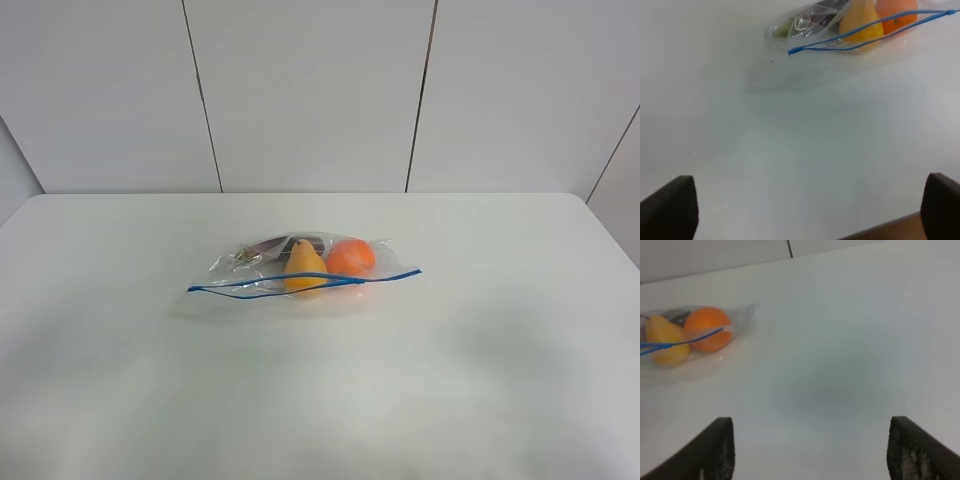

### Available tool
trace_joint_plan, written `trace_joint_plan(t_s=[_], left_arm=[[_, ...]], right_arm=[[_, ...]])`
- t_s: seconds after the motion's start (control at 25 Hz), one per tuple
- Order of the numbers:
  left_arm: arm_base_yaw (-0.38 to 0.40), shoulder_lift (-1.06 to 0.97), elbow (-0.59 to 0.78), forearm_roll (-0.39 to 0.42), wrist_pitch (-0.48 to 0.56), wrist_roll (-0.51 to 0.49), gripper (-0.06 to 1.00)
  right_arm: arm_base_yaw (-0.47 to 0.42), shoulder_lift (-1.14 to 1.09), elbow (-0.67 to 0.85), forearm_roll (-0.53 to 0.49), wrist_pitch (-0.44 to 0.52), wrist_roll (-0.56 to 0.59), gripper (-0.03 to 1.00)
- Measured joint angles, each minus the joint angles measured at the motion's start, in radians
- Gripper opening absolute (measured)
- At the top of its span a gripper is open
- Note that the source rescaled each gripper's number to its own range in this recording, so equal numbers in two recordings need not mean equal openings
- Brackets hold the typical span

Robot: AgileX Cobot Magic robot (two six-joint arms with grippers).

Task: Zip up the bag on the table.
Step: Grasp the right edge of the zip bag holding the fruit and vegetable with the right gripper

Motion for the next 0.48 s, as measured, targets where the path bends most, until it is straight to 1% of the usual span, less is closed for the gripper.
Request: trace_joint_plan(t_s=[0.36, 0.4, 0.48], left_arm=[[0.000, 0.000, 0.000, 0.000, 0.000, 0.000, 1.00], [0.000, 0.000, 0.000, 0.000, 0.000, 0.000, 1.00], [0.000, 0.000, 0.000, 0.000, 0.000, 0.000, 1.00]], right_arm=[[0.000, 0.000, -0.005, 0.000, -0.006, 0.000, 1.00], [0.000, 0.000, -0.013, 0.000, -0.020, 0.001, 1.00], [0.000, 0.000, -0.035, 0.005, -0.087, 0.003, 1.00]])
